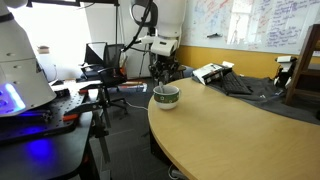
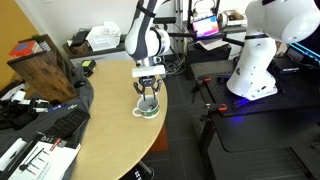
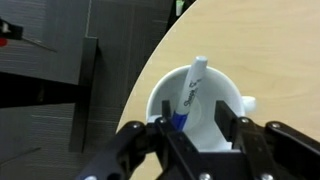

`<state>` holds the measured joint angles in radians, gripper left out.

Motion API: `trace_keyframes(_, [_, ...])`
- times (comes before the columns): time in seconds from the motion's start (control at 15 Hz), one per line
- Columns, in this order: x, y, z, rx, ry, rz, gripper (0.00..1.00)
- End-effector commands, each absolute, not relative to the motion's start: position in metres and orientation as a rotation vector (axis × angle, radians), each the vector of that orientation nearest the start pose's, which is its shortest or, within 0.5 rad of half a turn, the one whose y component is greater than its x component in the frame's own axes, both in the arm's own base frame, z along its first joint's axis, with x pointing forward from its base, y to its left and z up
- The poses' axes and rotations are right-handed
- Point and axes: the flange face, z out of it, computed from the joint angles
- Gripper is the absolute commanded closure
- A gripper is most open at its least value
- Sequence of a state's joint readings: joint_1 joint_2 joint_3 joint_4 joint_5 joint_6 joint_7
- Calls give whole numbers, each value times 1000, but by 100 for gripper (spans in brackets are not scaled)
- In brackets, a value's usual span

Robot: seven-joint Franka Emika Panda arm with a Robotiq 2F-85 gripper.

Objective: Put the marker on the table

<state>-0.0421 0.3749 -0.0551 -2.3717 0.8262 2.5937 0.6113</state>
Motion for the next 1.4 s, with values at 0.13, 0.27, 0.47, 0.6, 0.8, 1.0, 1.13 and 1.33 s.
trace_keyframes(0.13, [496,-63,147,-2215,1786,234,45])
trace_keyframes(0.27, [505,-61,142,-2223,1771,242,44])
trace_keyframes(0.47, [515,-56,131,-2246,1760,261,48])
trace_keyframes(0.6, [518,-55,121,-2261,1755,275,48])
trace_keyframes(0.8, [518,-58,109,-2259,1772,298,46])
trace_keyframes(1.0, [519,-55,97,-2244,1759,340,46])
trace_keyframes(1.13, [519,-51,91,-2242,1755,365,45])
trace_keyframes(1.33, [517,-51,86,-2230,1767,381,74])
